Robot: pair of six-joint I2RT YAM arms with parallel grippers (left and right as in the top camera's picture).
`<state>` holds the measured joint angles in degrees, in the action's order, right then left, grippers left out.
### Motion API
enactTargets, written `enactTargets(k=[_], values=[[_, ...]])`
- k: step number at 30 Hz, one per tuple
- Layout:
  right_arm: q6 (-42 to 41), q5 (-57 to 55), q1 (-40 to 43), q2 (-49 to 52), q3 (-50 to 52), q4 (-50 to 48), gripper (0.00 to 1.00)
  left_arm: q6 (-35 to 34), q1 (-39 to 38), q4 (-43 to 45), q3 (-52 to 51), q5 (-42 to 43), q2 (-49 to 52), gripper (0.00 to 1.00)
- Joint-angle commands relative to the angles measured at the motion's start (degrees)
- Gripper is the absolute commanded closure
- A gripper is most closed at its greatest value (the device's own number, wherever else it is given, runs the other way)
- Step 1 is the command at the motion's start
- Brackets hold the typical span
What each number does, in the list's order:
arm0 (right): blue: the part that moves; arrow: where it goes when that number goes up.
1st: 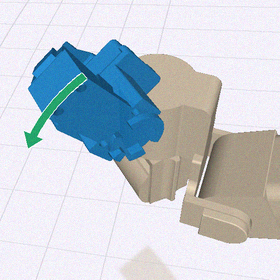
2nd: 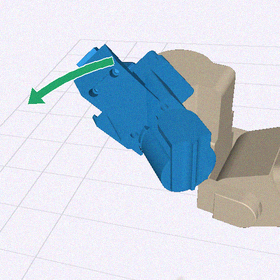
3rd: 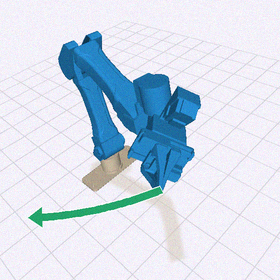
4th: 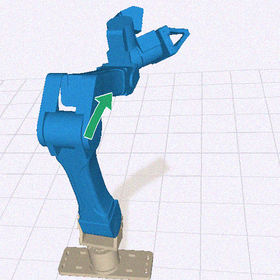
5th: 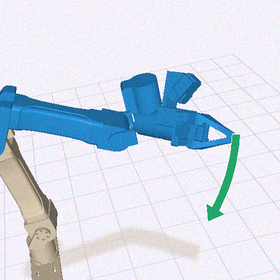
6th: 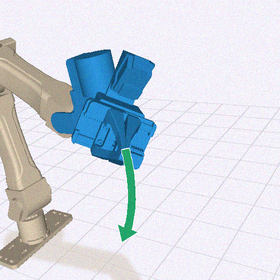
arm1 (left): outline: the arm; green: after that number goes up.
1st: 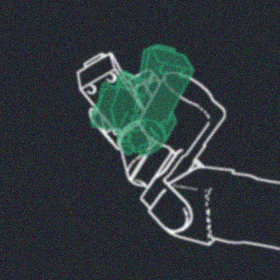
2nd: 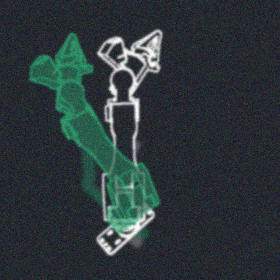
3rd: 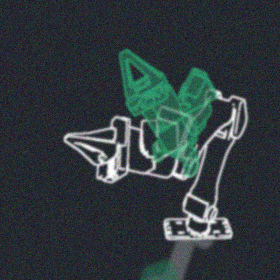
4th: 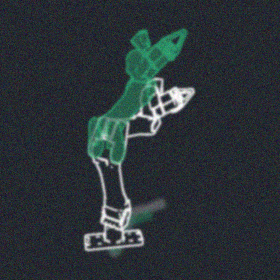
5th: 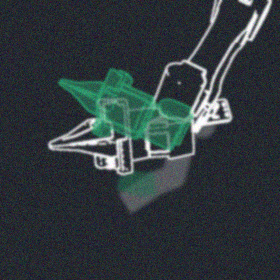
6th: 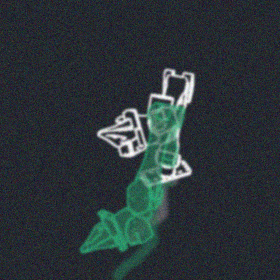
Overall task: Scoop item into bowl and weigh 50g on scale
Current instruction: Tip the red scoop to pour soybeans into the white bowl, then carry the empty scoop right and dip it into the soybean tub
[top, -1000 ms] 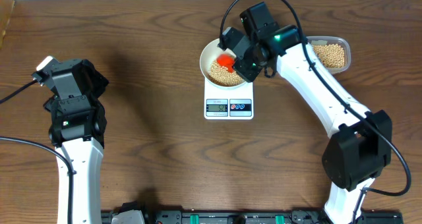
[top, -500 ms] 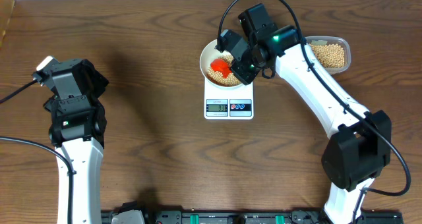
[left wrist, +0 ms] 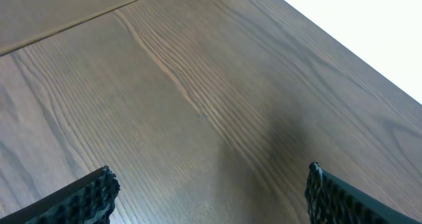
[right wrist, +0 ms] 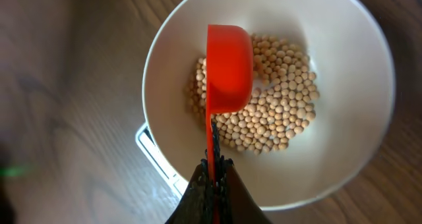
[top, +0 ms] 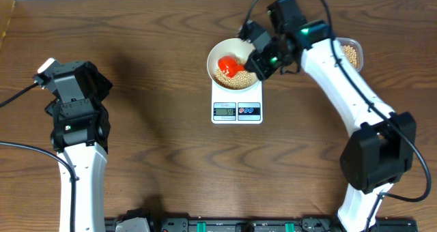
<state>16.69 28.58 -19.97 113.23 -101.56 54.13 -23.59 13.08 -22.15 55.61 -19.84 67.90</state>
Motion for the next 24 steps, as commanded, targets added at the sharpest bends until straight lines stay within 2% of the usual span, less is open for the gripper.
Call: enactTargets(k=[1,12,24], values=[[-1.97,9.70,2.54,0.35,-0.37,-0.15,0.99,-0.09,0.24,-0.09,0.00,-0.81,0.37,0.07],[-4.50,22.12,9.29,0.24,-0.44,-1.46,0.99,-0.09,0.24,-0.09,0.00,-0.81,0.37,0.07],[-4.94,23.17,16.28,-4.22,-0.46,-1.38,0.99,-0.09,0.24,-0.09,0.00,-0.81,0.37,0.07]])
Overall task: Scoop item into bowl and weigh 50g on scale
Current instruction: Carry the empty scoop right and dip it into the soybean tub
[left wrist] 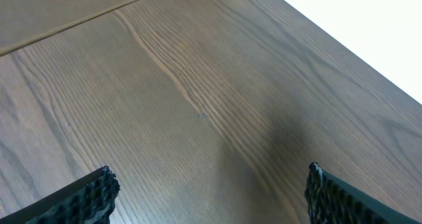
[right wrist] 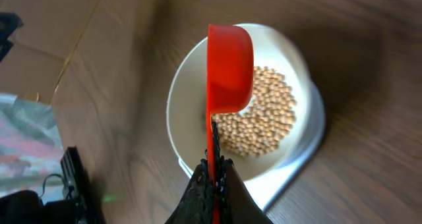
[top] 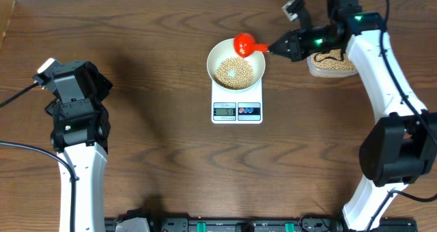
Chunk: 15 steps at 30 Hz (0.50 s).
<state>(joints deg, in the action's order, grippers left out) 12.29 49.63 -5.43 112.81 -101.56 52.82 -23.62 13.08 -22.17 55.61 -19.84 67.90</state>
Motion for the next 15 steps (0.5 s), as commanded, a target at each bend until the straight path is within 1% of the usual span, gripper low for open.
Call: enactTargets(k=[1,9,15], values=[[-0.55,1.90,2.49,-4.31,-0.46,-0.02,0.99,-0.07,0.24,-0.07,0.00,-0.81,0.37,0.07],[-0.55,-0.20,6.95,-6.43,-0.46,1.64,0.99,-0.07,0.24,-0.07,0.00,-0.81,0.37,0.07],[-0.72,-0.20,12.59,-6.45,-0.46,5.92,0.99,-0.07,0.24,-0.07,0.00,-0.81,0.37,0.07]])
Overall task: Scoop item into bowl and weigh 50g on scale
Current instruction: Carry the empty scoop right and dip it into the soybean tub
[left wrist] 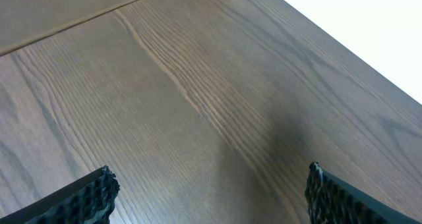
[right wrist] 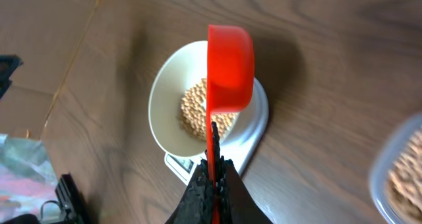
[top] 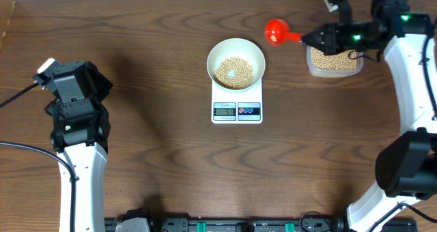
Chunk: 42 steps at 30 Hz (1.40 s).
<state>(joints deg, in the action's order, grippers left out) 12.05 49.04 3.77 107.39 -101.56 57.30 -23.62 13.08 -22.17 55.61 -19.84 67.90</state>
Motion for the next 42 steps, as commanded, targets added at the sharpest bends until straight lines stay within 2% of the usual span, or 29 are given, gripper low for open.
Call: enactTargets(k=[1,13,18,22,29,37,42], values=[[-0.46,0.28,4.33,-1.03,-0.46,2.03,0.99,-0.07,0.24,-0.07,0.00,-0.81,0.37,0.07],[-0.42,-10.27,17.27,-1.05,-0.46,9.90,0.99,-0.07,0.24,-0.07,0.00,-0.81,0.37,0.07],[-0.46,-13.88,19.96,-1.22,-0.46,11.10,0.99,-0.07,0.24,-0.07,0.00,-0.81,0.37,0.07],[-1.18,-21.90,20.06,-2.56,-0.46,11.04,0.99,-0.07,0.24,-0.07,0.00,-0.81,0.37,0.07],[-2.19,-33.81,17.84,-6.16,-0.46,9.97,0.98,-0.07,0.24,-0.07,0.00,-0.81,0.37,0.07],[-2.16,-37.29,9.99,-6.95,-0.44,7.76,0.98,-0.07,0.24,-0.07,0.00,-0.81,0.37,0.07],[-2.16,-51.89,1.33,-6.95,-0.44,6.86,0.99,-0.09,0.24,-0.07,0.00,-0.81,0.37,0.07]])
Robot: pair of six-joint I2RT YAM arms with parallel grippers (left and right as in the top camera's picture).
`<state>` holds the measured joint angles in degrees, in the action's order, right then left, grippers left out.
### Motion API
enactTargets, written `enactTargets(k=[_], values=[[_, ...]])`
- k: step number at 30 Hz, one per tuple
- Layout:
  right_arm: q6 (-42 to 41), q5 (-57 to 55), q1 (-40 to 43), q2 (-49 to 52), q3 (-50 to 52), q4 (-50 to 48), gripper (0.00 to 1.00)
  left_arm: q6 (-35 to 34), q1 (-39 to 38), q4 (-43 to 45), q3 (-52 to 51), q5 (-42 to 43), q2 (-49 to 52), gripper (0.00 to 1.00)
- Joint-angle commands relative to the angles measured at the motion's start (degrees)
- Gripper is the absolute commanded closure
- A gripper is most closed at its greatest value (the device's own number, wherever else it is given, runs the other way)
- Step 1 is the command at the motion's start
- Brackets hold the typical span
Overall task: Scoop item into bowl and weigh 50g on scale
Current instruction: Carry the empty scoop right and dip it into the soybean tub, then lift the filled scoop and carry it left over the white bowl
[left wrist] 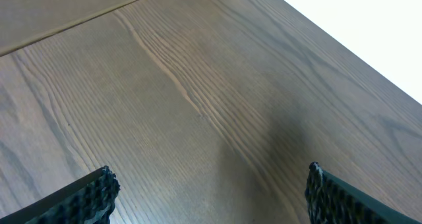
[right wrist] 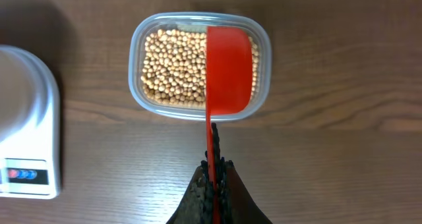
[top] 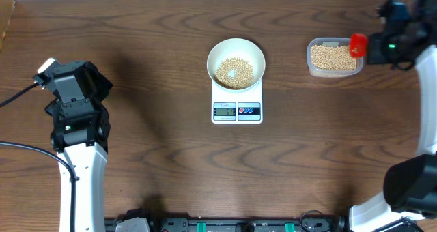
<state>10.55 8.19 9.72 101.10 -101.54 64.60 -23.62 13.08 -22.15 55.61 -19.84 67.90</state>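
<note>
A white bowl holding a heap of tan beans sits on the white digital scale at mid table. To its right is a clear plastic tub of the same beans, also shown from above as the tub. My right gripper is shut on the handle of a red scoop, whose cup hangs over the tub's right part; overhead the scoop is at the tub's right edge. My left gripper is open over bare wood at the far left.
The scale's end with its buttons shows at the left of the right wrist view. The left arm stands along the table's left side. A white wall meets the table's far edge behind the left gripper.
My right gripper has carried the red scoop from the space between bowl and tub to a spot over the tub's right part. The left gripper has not moved.
The scoop was down in the bowl among the beans on the scale. Then it was over the bowl's far right rim, then right of the bowl, short of the tub. Now it hangs over the tub, and the bowl keeps its beans.
</note>
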Motion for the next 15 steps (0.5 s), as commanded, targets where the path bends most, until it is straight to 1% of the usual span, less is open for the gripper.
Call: enactTargets(k=[1,4,9,15], values=[[-0.66,-13.40,-5.99,-0.66,-0.46,-0.59,0.99,-0.07,0.24,-0.09,0.00,-0.81,0.37,0.07],[-0.66,-20.70,-10.21,-0.66,-0.46,-0.79,0.99,-0.07,0.24,-0.09,0.00,-0.81,0.37,0.07],[-0.66,-28.00,-14.32,-0.66,-0.46,-0.74,0.99,-0.07,0.24,-0.09,0.00,-0.81,0.37,0.07],[-0.68,-28.65,-15.08,-0.66,-0.46,-0.74,0.99,-0.07,0.24,-0.09,0.00,-0.81,0.37,0.07]])
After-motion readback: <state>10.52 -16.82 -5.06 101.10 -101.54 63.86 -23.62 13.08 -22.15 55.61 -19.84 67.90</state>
